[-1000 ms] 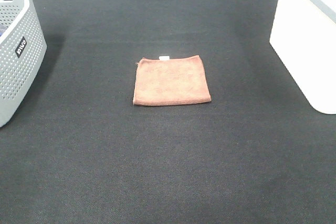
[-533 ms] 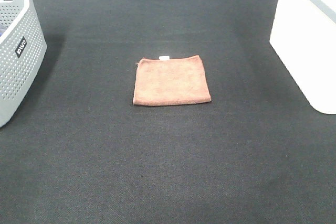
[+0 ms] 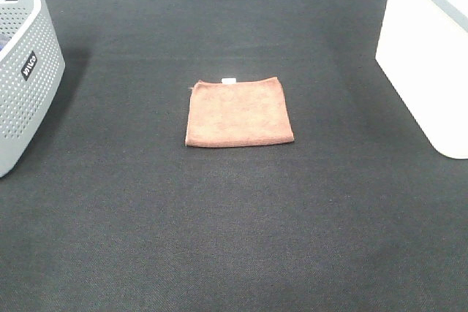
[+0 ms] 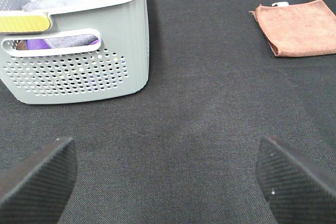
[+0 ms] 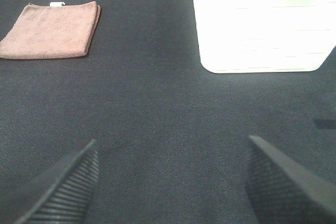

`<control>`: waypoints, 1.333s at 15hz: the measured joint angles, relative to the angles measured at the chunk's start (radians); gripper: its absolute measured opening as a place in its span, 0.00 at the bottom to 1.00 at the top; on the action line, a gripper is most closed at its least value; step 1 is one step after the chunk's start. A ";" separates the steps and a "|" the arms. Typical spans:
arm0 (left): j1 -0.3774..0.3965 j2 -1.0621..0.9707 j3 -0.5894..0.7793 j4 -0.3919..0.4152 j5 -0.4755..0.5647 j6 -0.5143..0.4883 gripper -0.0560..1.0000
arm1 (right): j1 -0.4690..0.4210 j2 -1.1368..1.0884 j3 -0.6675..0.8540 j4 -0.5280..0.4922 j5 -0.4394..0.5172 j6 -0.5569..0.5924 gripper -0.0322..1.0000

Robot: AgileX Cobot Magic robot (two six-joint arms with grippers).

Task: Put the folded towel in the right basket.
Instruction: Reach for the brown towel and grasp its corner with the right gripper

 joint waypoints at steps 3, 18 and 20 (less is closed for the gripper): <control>0.000 0.000 0.000 0.000 0.000 0.000 0.88 | 0.000 0.000 0.000 0.000 0.000 0.000 0.72; 0.000 0.000 0.000 0.000 0.000 0.000 0.88 | 0.000 0.634 -0.269 0.217 -0.262 -0.043 0.72; 0.000 0.000 0.000 0.000 0.000 0.000 0.88 | 0.000 0.870 -0.387 0.357 -0.251 -0.158 0.72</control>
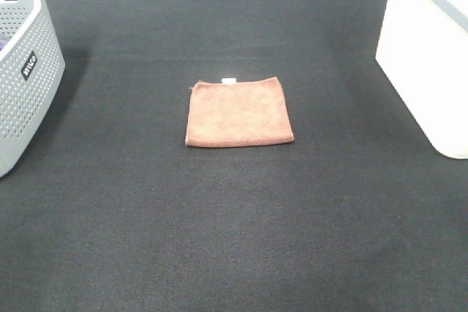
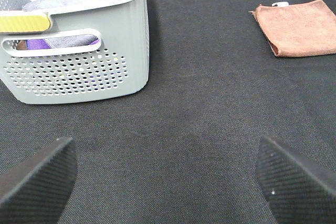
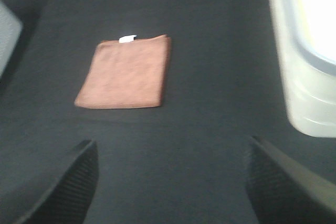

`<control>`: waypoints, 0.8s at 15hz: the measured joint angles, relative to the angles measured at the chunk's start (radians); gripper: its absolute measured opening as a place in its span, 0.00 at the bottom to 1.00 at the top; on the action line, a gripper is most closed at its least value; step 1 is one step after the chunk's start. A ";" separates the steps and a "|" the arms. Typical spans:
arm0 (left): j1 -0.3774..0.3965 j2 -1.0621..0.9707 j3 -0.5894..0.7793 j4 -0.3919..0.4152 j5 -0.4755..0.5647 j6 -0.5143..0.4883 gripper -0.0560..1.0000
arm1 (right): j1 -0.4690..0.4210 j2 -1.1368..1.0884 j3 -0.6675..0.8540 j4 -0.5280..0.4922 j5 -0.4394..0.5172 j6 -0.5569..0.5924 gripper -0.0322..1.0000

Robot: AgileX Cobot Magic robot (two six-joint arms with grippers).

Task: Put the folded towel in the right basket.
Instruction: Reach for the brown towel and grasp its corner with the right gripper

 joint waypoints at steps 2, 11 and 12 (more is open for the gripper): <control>0.000 0.000 0.000 0.000 0.000 0.000 0.88 | 0.000 0.160 -0.111 0.082 0.037 -0.067 0.72; 0.000 0.000 0.000 0.000 0.000 0.000 0.88 | 0.157 0.737 -0.516 0.136 0.066 -0.123 0.72; 0.000 0.000 0.000 0.000 0.000 0.000 0.88 | 0.193 0.811 -0.562 0.136 0.065 -0.124 0.72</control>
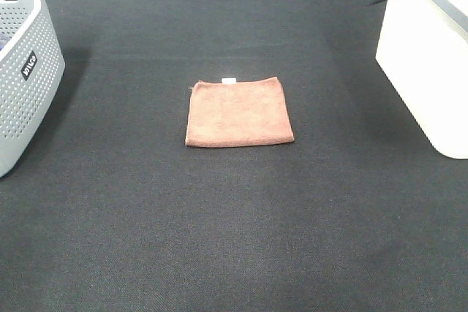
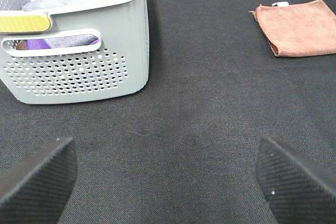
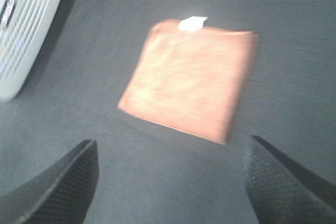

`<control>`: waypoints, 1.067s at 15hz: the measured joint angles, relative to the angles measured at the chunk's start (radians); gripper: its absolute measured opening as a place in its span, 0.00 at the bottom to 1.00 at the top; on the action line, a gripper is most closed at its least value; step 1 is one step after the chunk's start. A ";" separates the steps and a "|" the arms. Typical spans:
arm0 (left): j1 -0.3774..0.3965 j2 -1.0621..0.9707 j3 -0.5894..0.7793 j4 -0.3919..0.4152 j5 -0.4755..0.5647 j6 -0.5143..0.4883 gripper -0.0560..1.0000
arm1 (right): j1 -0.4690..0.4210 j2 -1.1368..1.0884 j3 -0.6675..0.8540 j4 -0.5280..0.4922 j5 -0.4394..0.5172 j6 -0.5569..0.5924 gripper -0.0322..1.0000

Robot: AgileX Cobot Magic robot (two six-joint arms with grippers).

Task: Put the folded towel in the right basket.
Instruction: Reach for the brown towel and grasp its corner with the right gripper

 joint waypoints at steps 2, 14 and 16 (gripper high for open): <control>0.000 0.000 0.000 0.000 0.000 0.000 0.88 | 0.036 0.149 -0.075 0.003 -0.001 0.000 0.72; 0.000 0.000 0.000 0.000 0.000 0.000 0.88 | 0.037 0.668 -0.355 0.055 0.032 0.044 0.72; 0.000 0.000 0.000 0.000 0.000 0.000 0.88 | 0.037 0.713 -0.384 0.056 0.032 0.044 0.72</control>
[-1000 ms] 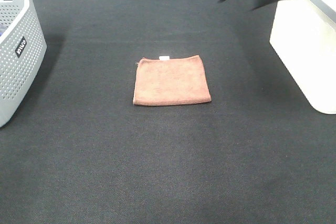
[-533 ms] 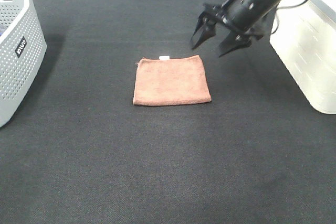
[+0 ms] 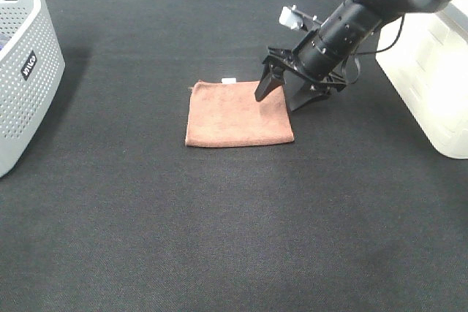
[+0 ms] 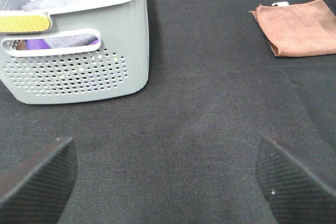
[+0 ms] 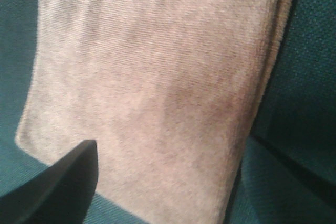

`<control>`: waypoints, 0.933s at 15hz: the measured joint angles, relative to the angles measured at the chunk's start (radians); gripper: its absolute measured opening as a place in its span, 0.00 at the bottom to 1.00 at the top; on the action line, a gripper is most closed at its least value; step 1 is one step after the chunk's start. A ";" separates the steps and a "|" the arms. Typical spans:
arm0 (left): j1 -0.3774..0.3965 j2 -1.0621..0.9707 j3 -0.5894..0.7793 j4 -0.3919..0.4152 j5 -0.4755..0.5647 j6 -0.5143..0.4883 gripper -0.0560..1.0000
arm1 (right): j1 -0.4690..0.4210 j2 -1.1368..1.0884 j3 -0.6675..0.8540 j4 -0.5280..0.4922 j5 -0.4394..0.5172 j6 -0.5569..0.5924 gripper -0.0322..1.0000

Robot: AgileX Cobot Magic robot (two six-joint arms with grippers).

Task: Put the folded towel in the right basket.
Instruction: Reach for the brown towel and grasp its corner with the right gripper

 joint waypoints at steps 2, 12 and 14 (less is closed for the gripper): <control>0.000 0.000 0.000 0.000 0.000 0.000 0.88 | 0.000 0.017 -0.001 -0.014 -0.012 0.000 0.72; 0.000 0.000 0.000 0.000 0.000 0.000 0.88 | -0.002 0.067 -0.014 0.019 -0.014 -0.004 0.22; 0.000 0.000 0.000 0.000 0.000 0.000 0.88 | -0.002 0.067 -0.014 0.028 -0.009 -0.004 0.05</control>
